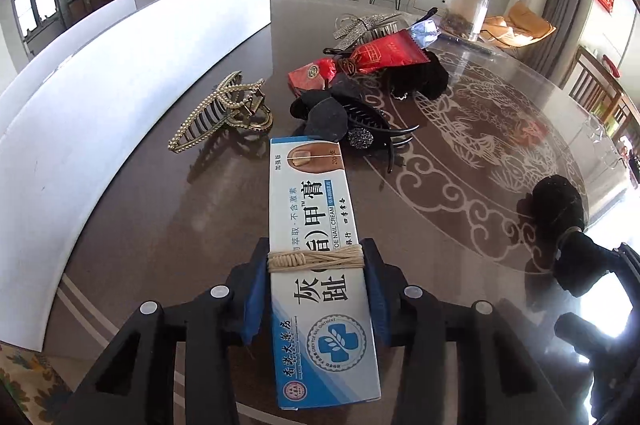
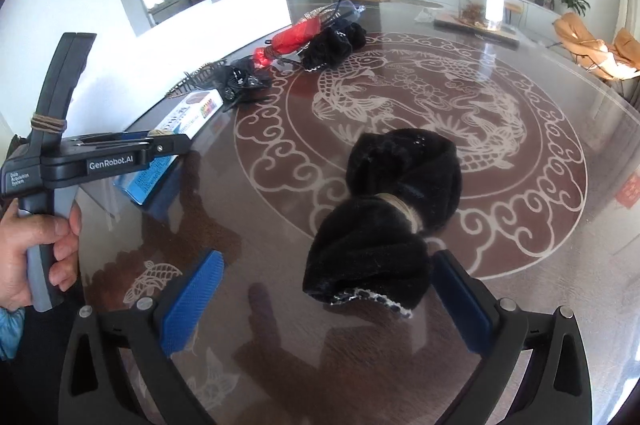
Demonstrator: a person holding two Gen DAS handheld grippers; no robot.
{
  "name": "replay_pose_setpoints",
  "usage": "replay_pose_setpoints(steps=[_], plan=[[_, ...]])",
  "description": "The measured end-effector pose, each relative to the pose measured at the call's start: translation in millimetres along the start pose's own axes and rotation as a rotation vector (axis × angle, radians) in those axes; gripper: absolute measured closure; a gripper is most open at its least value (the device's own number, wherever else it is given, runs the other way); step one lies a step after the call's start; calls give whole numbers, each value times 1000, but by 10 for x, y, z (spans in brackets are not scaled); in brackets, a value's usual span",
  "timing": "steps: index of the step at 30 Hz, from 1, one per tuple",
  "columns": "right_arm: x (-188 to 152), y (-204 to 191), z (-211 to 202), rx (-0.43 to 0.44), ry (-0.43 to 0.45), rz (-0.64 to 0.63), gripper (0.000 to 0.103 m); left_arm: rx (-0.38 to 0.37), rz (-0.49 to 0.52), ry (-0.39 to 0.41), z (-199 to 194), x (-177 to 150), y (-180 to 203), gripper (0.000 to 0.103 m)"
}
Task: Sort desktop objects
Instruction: 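Grasp the blue-white ointment box with the left tool while the right tool holds the scrunchie, then carry the box and scrunchie into the white bin and open both tools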
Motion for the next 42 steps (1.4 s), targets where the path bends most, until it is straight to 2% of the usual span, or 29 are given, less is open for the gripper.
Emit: replay_pose_setpoints(steps=[2, 5, 7, 8, 9, 10, 11, 13, 16, 20, 22, 25, 28, 32, 35, 38, 42], plan=[[102, 71, -44, -67, -22, -28, 0, -44, 0, 11, -58, -22, 35, 60], [280, 87, 7, -68, -91, -57, 0, -62, 38, -2, -10, -29, 110, 60], [355, 89, 140, -102, -147, -66, 0, -80, 50, -17, 3, -61, 135, 60], [374, 97, 197, -105, -155, -64, 4, -87, 55, -17, -12, -77, 151, 60], [380, 114, 248, -106, -166, -54, 34, -97, 56, -11, -36, -101, 168, 60], [379, 133, 268, -133, -161, -48, 45, -106, 53, -1, -81, -111, 170, 60], [387, 140, 248, -144, -153, -50, 65, -116, 49, 13, -152, -117, 170, 60], [366, 137, 177, -113, -154, -22, 65, -140, 39, 54, -297, -112, 174, 60], [308, 44, -28, -125, -109, -58, 65, -163, 22, 122, -580, -149, 134, 60], [225, -66, -114, -113, -111, -79, 65, -168, -15, 194, -882, -175, 3, 60], [262, -126, -179, -93, -101, -76, 65, -172, -45, 226, -1067, -151, -122, 60], [495, -288, -334, -31, -56, -57, 65, -151, -77, 284, -1418, -27, -388, 60], [877, -644, -462, 32, 13, -73, 65, -119, -130, 335, -1753, 208, -807, 60], [1507, -1364, -441, 147, 90, -88, 65, -1, -188, 364, -1992, 535, -1505, 60], [1938, -2077, -326, 251, 124, -120, 65, 75, -248, 329, -1979, 688, -2037, 60], [2276, -2829, -125, 312, 138, -193, 65, 122, -310, 281, -1870, 732, -2447, 60], [2481, -3564, 311, 311, 96, -293, 65, 146, -364, 181, -1567, 653, -2725, 60]])
Point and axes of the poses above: each gripper's, at about its wrist camera, not at the fingertips, and z roughly the way its jaws point, y to its right, x to its top, the point moved 2 cm from there along z, roughly the way its jaws point, and after that the axes turned 11 degrees about -x, right-handed, at the moved point
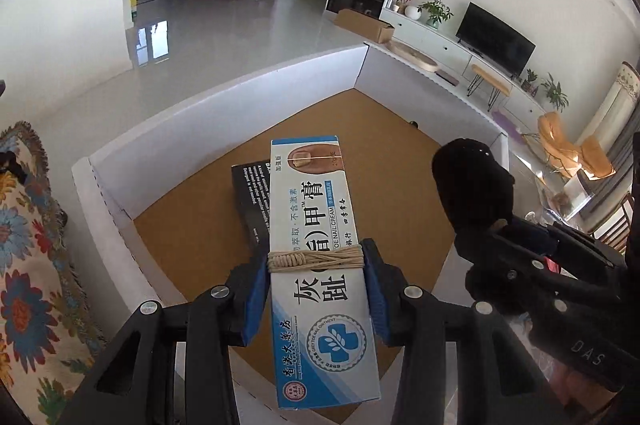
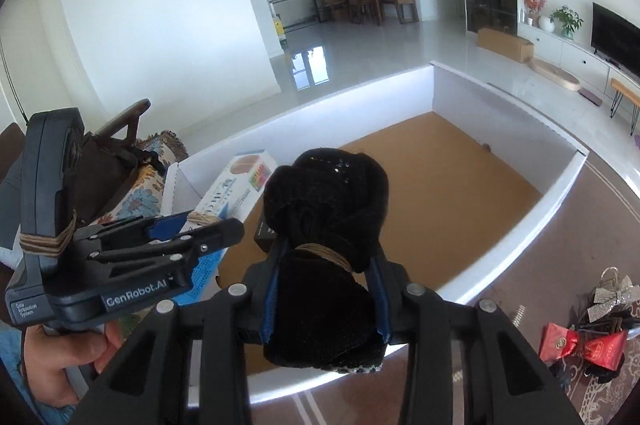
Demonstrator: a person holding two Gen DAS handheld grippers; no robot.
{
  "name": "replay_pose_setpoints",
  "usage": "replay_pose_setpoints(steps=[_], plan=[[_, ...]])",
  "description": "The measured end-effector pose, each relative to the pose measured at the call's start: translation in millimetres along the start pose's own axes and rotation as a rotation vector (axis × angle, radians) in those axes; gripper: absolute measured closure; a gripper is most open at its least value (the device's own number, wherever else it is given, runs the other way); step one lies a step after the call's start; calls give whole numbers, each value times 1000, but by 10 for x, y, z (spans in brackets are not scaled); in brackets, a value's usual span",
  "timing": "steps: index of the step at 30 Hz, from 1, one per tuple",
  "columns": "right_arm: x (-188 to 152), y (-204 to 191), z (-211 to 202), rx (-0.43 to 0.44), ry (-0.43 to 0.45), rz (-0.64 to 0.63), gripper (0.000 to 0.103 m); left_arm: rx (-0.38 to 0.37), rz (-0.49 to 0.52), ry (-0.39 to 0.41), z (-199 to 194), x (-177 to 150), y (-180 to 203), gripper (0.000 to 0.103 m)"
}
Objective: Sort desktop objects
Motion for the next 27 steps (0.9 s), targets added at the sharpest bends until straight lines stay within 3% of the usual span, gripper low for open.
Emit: replay_pose_setpoints(steps=[4, 8, 10, 11, 13, 16, 21, 27], plan=[[-33, -163, 549, -35, -116, -92, 65, 39, -40, -68, 191, -163, -87, 58], [-145, -153, 836, -111, -215, -184, 51, 124, -19, -102, 265, -190, -2, 56], [-202, -154, 846, -130, -216, -251, 51, 150, 3, -103, 309, -210, 41, 53], [-237, -157, 839, -136, -220, -282, 51, 153, 25, -106, 344, -220, 68, 40], [-300, -171, 841, -158, -224, -345, 51, 158, 72, -113, 380, -246, 126, 34], [-398, -201, 823, -184, -207, -430, 50, 196, 120, -154, 457, -239, 168, 32], [-474, -185, 709, -161, -183, -431, 49, 187, 129, -150, 406, -244, 140, 33], [-626, -77, 495, -136, -134, -431, 48, 144, 107, -74, 263, -360, 210, 33]])
Point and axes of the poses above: each gripper's, at about its wrist camera, not at the fingertips, and z roughly the way its jaws point, y to its right, x to its top, the point moved 2 cm from there along z, roughly the way its jaws point, and after that the axes turned 11 degrees about -x, right-handed, at the moved point
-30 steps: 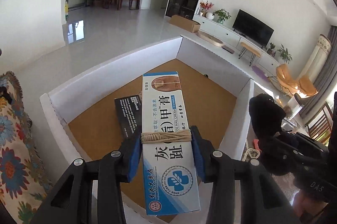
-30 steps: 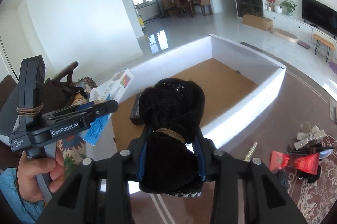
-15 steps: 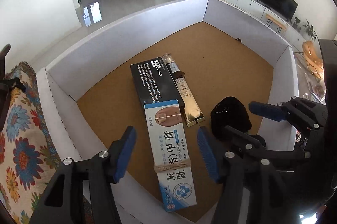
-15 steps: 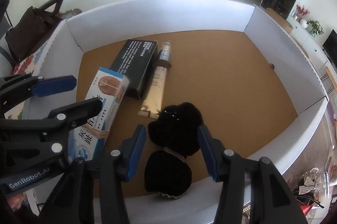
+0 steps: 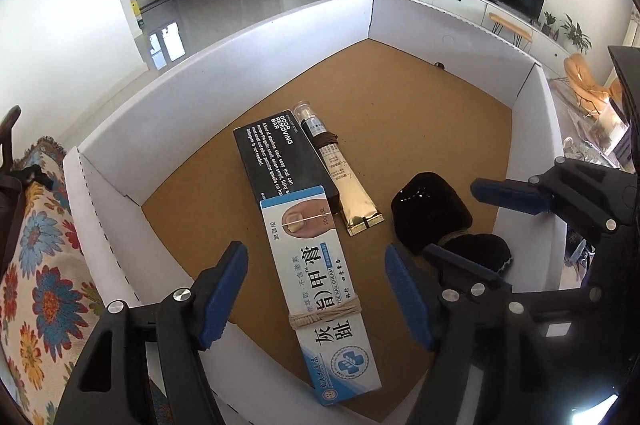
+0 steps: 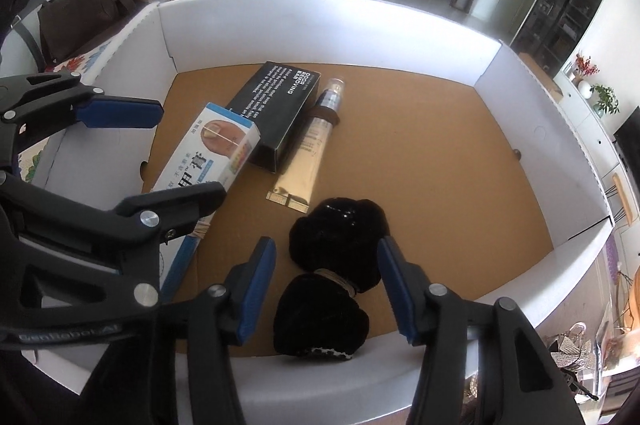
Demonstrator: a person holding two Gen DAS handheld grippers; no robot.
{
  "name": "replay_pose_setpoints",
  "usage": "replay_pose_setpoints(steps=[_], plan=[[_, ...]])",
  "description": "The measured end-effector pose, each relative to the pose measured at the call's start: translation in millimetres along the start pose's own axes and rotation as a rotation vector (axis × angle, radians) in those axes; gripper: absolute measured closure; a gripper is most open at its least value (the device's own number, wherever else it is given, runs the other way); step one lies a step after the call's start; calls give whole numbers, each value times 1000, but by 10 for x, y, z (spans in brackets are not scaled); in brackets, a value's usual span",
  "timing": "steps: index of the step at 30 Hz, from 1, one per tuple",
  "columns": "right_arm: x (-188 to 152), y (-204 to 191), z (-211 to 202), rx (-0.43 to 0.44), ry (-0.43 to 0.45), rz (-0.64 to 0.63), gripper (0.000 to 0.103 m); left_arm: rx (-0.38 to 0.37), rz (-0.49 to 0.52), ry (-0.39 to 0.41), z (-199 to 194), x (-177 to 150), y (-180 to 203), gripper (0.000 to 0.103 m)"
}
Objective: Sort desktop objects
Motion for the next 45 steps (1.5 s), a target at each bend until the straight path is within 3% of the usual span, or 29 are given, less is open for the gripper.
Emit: replay_pose_setpoints(steps=[1, 6, 8, 10, 13, 16, 20, 24, 30, 34, 40, 45], plan=[[-22, 42, -67, -19, 29, 18, 45, -10, -13, 35, -77, -11, 16, 33], [-243, 539, -738, -105, 253, 215, 6, -88, 15, 263, -785, -4, 483, 31], [-524, 790, -1020, -167, 309, 309, 0, -155, 56, 306, -1024, -54, 801, 0], [-931, 988, -1240, -238, 312, 378, 0, -239, 112, 334, -1181, -192, 1169, 0], [-1654, 1222, -1381, -360, 225, 458, 0, -373, 203, 239, -1096, -453, 1751, 0], [-2462, 1397, -1390, -400, 76, 561, 0, -452, 284, 112, -777, -777, 2282, 0], [-3388, 1585, -1433, -432, -83, 733, 0, -425, 363, 19, -285, -1149, 2719, 0], [-3823, 1531, -1527, -456, -115, 830, 0, -364, 423, -52, 122, -1382, 2881, 0], [-3922, 1408, -1510, -456, -129, 856, 0, -387, 322, -126, 408, -1427, 2701, 0], [-3895, 1369, -1422, -472, -165, 833, 0, -383, 282, -101, 417, -1395, 2619, 0], [-3875, 1335, -1356, -476, -192, 809, 0, -331, 326, -100, 433, -1433, 2688, 0], [-3896, 1339, -1356, -457, -193, 825, 0, -337, 317, -102, 424, -1422, 2675, 0]])
Point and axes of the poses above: each gripper's, at about its wrist camera, not at the fingertips, and z roughly the way its jaws point, y to its right, x to its top, the point moved 2 cm from there along z, roughly the way its jaws point, and after that the axes turned 11 degrees about -x, right-handed, at the moved point
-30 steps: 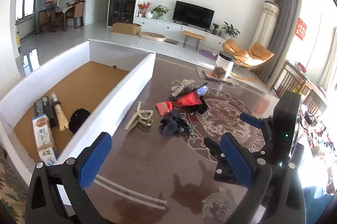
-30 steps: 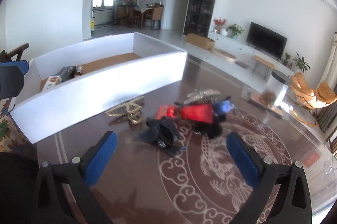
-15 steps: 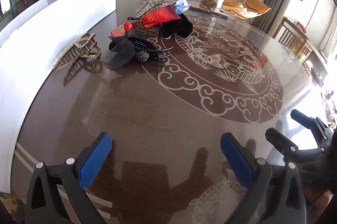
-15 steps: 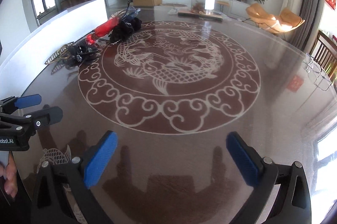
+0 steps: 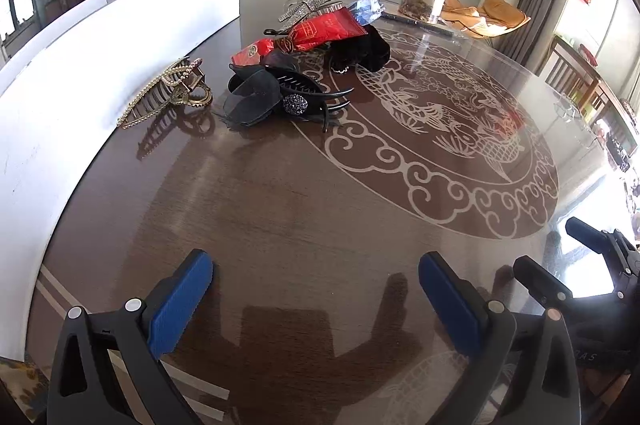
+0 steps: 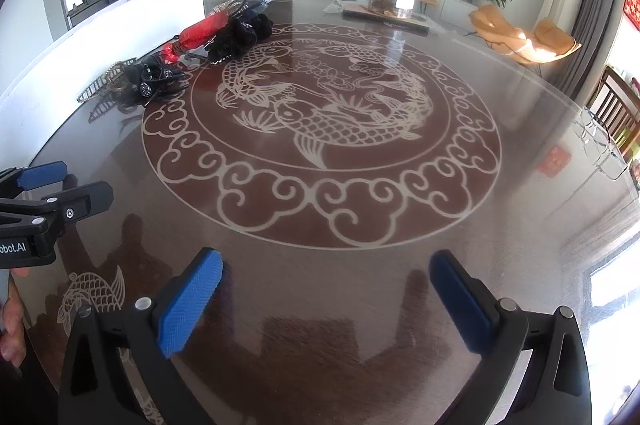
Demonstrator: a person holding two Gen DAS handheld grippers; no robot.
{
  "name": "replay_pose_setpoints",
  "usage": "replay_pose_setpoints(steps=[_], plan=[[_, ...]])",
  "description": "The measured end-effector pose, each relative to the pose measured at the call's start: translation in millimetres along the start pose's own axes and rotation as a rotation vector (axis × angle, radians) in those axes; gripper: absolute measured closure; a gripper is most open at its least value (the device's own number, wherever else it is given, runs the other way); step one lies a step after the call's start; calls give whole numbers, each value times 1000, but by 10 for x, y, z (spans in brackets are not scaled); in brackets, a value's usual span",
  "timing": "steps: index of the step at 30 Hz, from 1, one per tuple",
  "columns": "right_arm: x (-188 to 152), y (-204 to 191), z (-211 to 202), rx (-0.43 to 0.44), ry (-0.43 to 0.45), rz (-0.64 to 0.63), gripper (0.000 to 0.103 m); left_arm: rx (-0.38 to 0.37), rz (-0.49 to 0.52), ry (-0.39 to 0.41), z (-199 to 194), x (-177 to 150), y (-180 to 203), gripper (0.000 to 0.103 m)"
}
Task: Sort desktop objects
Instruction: 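Move both tools toward the hair clips on the table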
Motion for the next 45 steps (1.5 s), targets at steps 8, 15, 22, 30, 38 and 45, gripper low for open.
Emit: replay_pose_setpoints(steps=[8, 15, 22, 30, 38, 45], plan=[[-3, 27, 23, 36, -20, 25, 0, 82, 71, -39, 69, -38, 104, 0], [0, 34, 30, 37, -20, 24, 0, 93, 57, -29, 72, -38, 94, 0], [2, 33, 30, 37, -20, 24, 0, 125, 46, 67, -78, 44, 58, 0], [64, -55, 37, 91, -5, 2, 0, 131, -125, 132, -222, 85, -291, 0], [848, -1086, 370, 284, 93, -358, 0, 172, -230, 264, -502, 61, -496, 0], [1398, -1769, 667, 371, 89, -411, 7, 179, -282, 270, -528, 48, -616, 0]])
Point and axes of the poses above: each gripper's, at about its wrist camera, not at the fingertips, and z roughly the way its jaws point, y to its right, x to its top, the point moved 2 cm from there along z, roughly the way its jaws point, and after that the axes turned 11 degrees about -x, right-handed, at the moved point
